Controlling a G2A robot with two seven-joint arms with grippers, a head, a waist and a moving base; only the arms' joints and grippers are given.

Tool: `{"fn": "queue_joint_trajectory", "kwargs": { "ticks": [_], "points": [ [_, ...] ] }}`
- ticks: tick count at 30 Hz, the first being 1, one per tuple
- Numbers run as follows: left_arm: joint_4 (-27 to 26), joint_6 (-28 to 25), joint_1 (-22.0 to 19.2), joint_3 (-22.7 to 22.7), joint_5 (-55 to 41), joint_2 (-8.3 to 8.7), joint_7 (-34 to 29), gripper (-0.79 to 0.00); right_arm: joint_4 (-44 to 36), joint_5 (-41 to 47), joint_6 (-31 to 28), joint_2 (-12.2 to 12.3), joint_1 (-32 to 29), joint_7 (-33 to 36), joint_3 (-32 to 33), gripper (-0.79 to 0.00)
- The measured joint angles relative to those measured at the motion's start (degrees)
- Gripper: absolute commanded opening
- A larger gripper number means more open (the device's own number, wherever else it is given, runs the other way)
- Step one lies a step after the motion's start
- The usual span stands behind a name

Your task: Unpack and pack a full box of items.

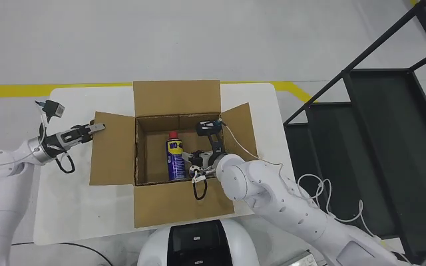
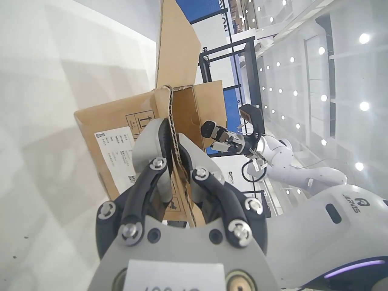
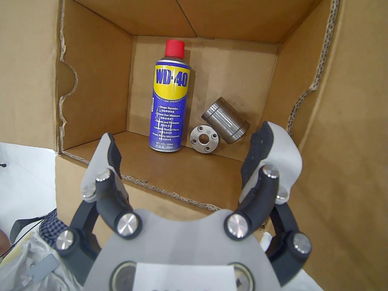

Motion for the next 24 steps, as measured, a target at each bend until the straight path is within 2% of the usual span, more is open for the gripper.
{"fn": "queue_joint_trajectory", "kwargs": {
  "ticks": [6,12,17,21,24],
  "points": [
    [2.28,-1.17,-1.19,0.45,-3.33,0.06,1.14,0.0,0.0,0.0,0.0,0.0,0.0,0.0,0.0,0.0],
    [6.23,-6.95,0.31,-4.31,-9.35,0.34,8.41,0.0,0.0,0.0,0.0,0.0,0.0,0.0,0.0,0.0],
    [1.45,-9.5,3.72,-7.38,-10.51,0.59,14.17,0.0,0.0,0.0,0.0,0.0,0.0,0.0,0.0,0.0],
    [-3.64,-7.16,6.38,-9.59,-5.99,0.97,21.23,0.0,0.38,0.66,-2.27,-0.22,-0.36,-1.41,0.25,0.0],
    [-5.88,-5.68,7.45,-10.58,-3.09,1.09,27.28,0.0,1.54,0.32,-3.5,-0.93,1.69,0.4,-1.26,0.0]
  ]
}}
